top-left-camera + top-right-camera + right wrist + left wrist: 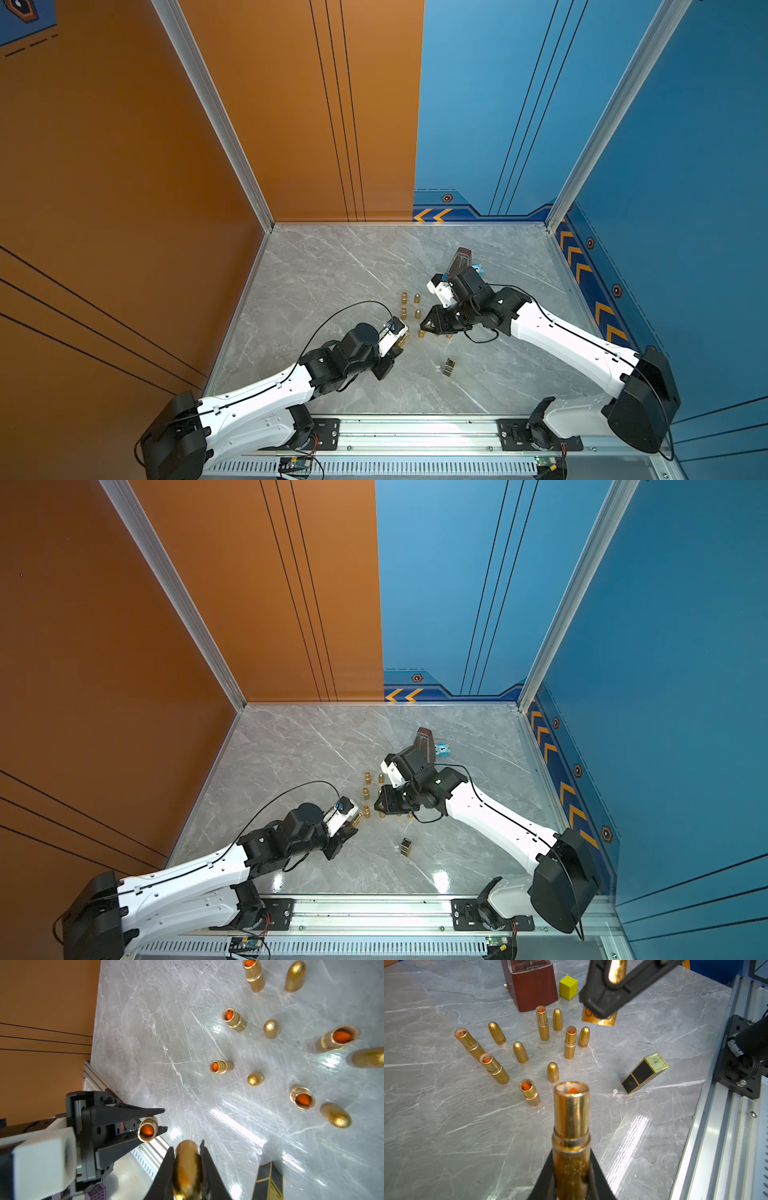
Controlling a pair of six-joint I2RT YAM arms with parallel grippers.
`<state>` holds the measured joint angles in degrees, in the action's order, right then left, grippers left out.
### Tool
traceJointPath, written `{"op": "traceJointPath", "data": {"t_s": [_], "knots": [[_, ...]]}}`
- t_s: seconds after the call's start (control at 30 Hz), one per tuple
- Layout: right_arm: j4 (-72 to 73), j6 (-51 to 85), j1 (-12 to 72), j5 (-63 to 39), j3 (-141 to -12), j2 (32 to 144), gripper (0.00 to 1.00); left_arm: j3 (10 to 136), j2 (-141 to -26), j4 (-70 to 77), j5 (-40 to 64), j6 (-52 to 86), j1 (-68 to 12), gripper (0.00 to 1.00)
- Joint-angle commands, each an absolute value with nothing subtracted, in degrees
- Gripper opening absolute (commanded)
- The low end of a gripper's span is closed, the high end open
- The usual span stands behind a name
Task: Open the lipstick cap
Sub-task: Open the cover of the lipstick, then place the cover at the center of the board.
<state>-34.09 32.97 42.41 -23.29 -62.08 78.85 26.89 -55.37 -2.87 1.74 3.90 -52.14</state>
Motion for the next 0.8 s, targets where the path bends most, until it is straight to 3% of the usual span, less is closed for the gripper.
{"op": "traceJointPath", "data": {"t_s": [0.0,0.43,0.77], "knots": [[-37.8,32.1,45.1,-15.2,-60.9,79.9,0.21,25.6,-53.6,-3.8,-0.8,4.0,-51.9,0.0],[-37.7,34.4,54.7,2.1,-60.3,89.7,0.21,23.3,-50.4,-3.7,-2.7,5.7,-51.8,0.0],[-34.4,34.7,54.8,4.6,-59.9,96.2,0.2,22.3,-47.8,-4.0,-4.0,5.9,-51.7,0.0]]}}
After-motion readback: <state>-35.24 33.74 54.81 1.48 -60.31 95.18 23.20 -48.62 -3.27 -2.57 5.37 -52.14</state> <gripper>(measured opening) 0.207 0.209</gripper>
